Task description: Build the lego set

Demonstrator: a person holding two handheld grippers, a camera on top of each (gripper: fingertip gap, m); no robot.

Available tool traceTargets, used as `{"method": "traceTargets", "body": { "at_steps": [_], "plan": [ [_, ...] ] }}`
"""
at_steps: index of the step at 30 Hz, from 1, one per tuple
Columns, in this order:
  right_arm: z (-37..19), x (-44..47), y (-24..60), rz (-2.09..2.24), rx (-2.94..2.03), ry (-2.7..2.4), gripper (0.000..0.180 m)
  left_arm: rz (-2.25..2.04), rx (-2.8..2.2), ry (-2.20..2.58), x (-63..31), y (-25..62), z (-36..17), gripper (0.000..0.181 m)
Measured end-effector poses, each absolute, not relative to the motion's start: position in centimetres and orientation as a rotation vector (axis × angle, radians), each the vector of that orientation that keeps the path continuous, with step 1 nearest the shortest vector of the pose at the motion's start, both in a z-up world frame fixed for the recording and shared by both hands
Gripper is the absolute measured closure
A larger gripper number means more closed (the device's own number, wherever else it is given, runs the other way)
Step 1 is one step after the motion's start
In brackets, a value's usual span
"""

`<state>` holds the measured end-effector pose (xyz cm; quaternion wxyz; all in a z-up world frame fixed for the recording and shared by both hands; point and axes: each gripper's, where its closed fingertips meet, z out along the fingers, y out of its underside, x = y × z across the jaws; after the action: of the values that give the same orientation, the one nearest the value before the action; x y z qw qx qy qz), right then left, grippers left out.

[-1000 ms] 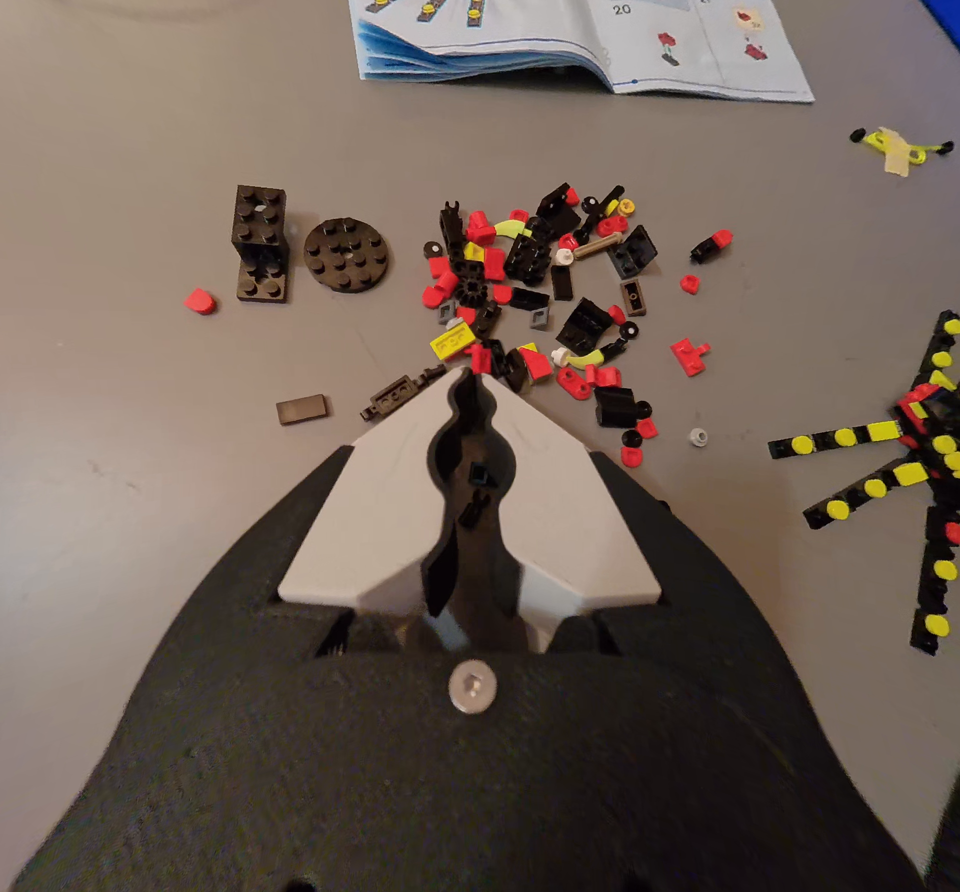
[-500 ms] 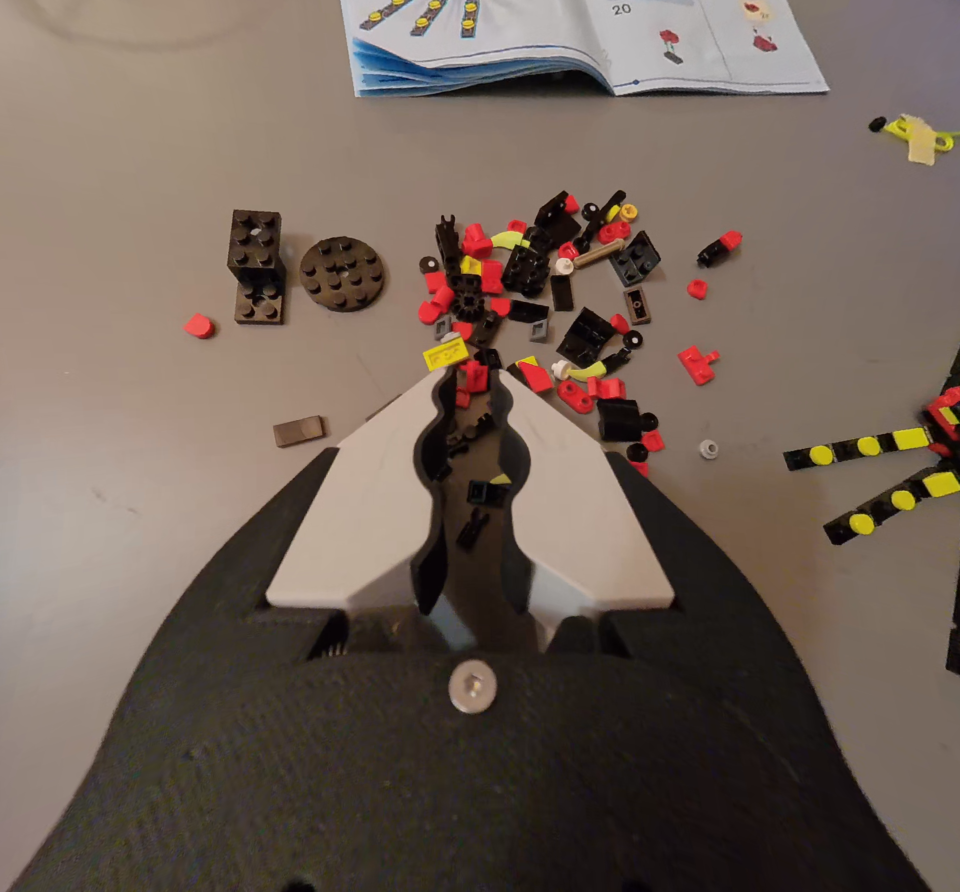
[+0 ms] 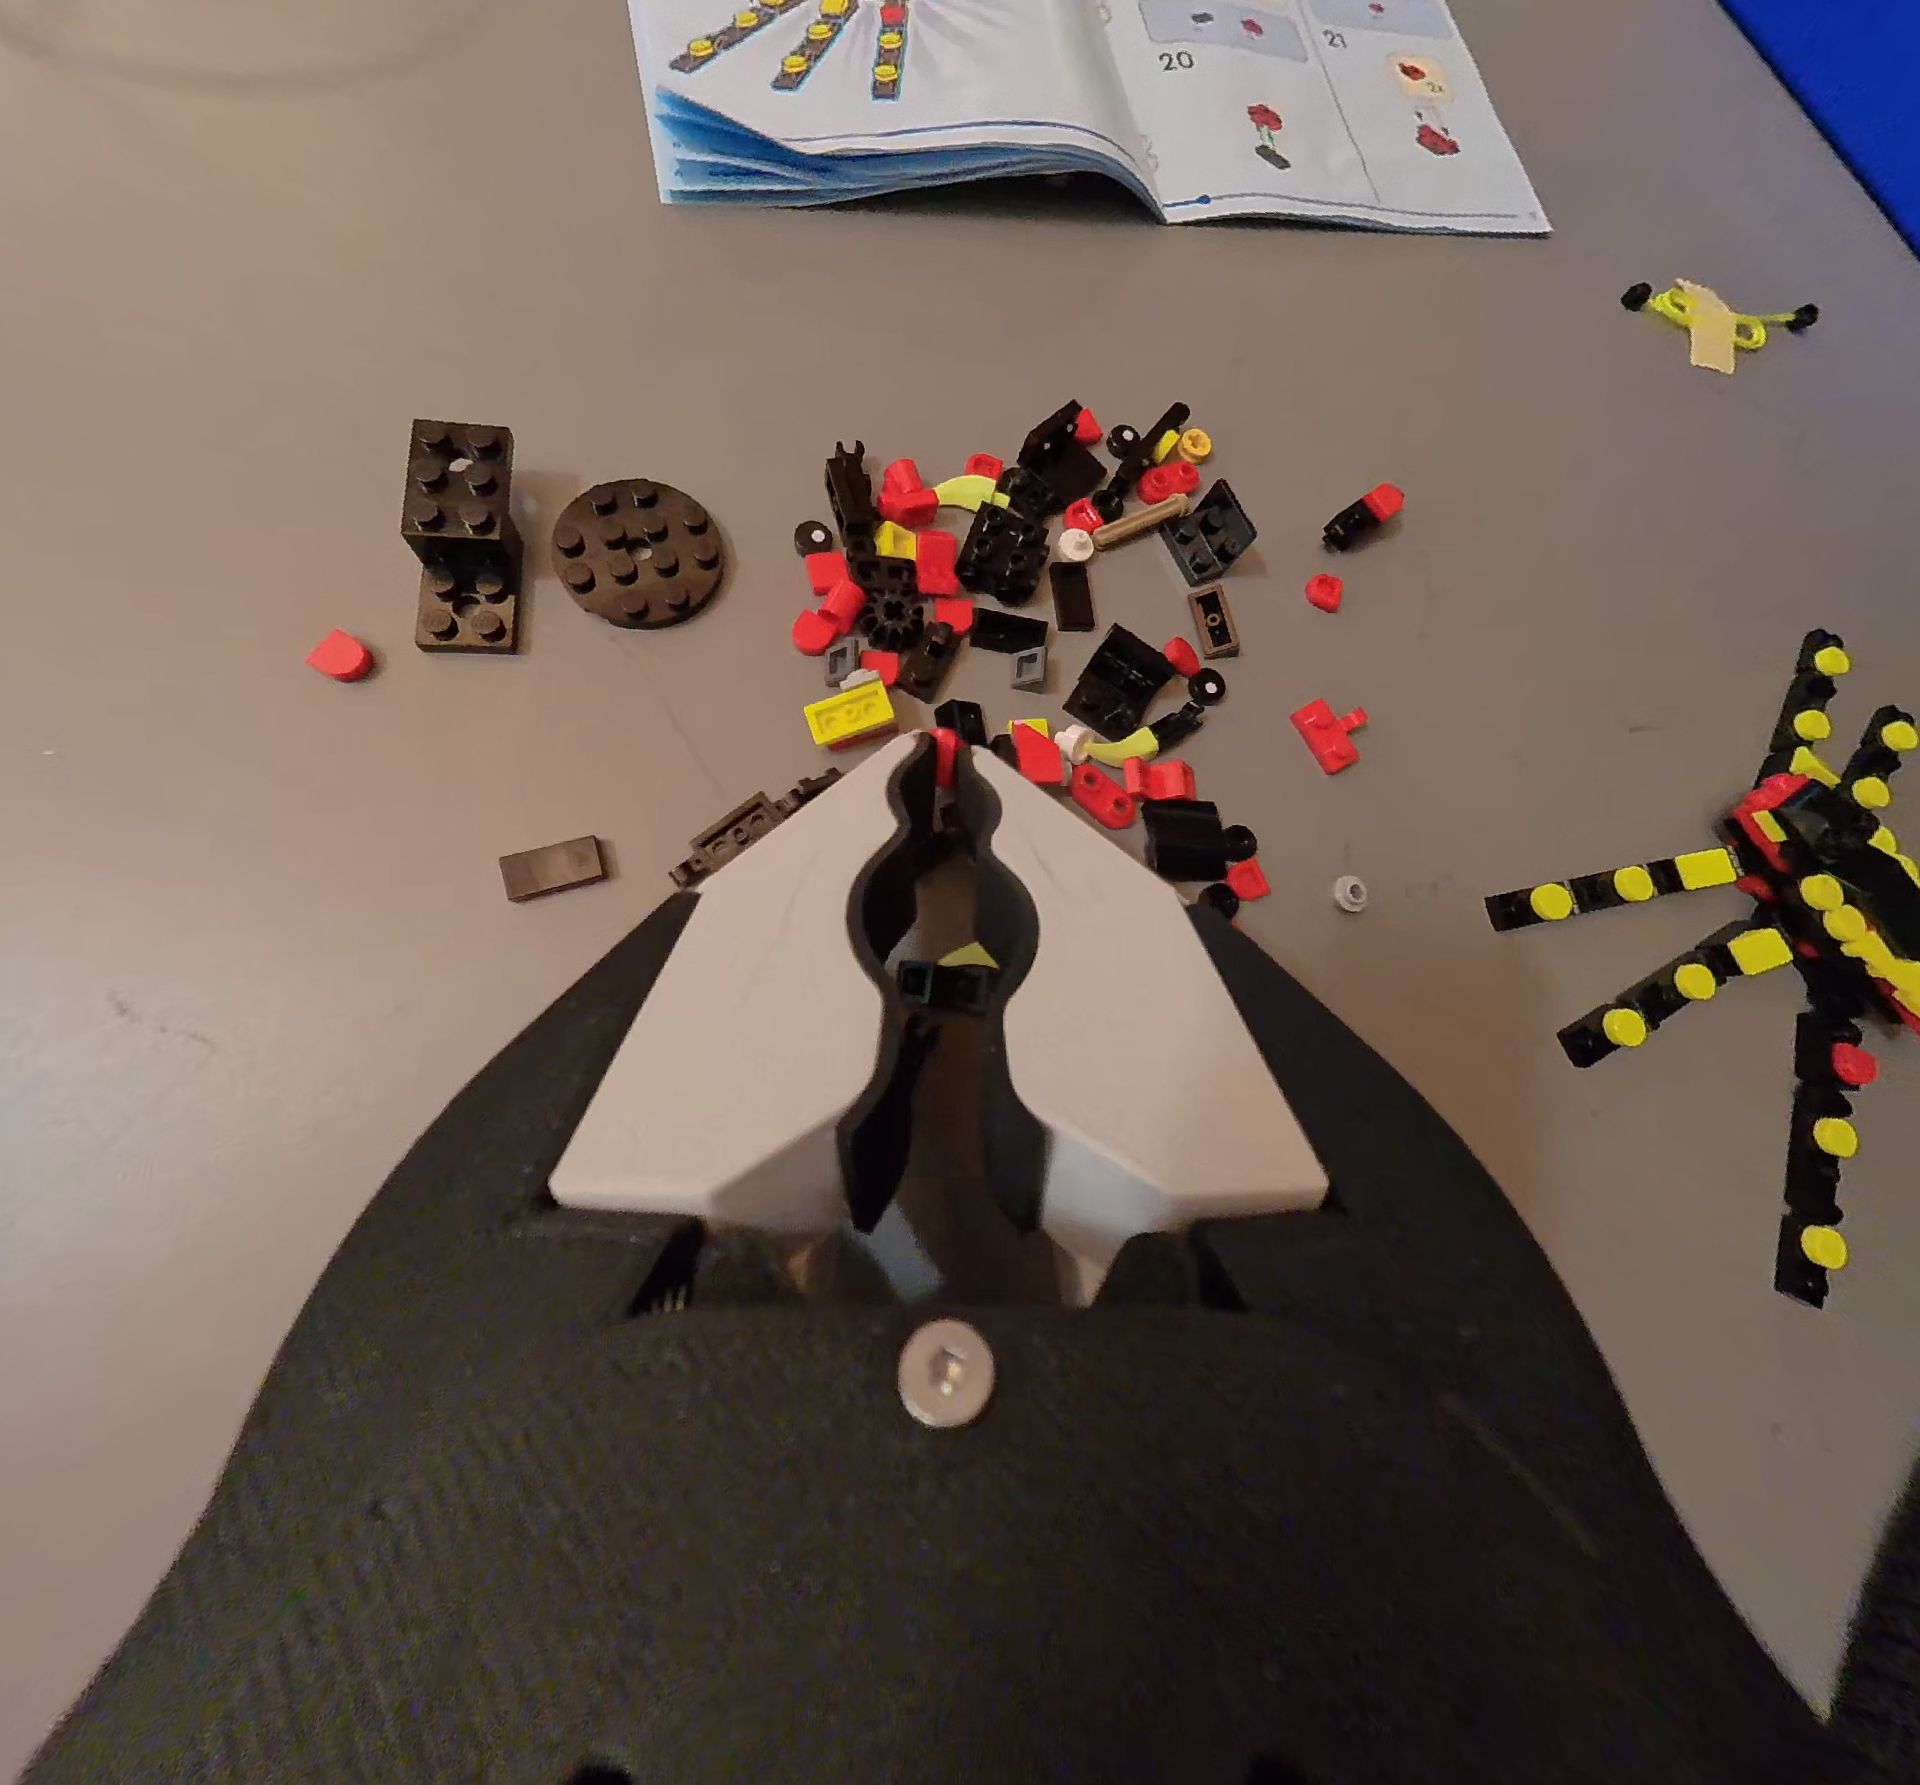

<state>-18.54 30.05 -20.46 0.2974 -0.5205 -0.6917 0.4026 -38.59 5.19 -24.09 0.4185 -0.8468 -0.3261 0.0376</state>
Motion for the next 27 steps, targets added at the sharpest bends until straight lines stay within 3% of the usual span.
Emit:
{"method": "traceTargets", "body": {
  "at_steps": [13, 27],
  "plan": [
    [-20.3, -18.6, 29.6, 1.099, -1.381, -1.839, 0.175, 0.143, -2.012, -0.742, -38.2, 6.4, -21.2, 0.181],
    [-17.7, -18.1, 27.4, 1.339, -1.351, -1.767, 0.177, -0.004, -2.006, -0.514, -31.1, 14.3, -18.9, 0.180]
  ]
}}
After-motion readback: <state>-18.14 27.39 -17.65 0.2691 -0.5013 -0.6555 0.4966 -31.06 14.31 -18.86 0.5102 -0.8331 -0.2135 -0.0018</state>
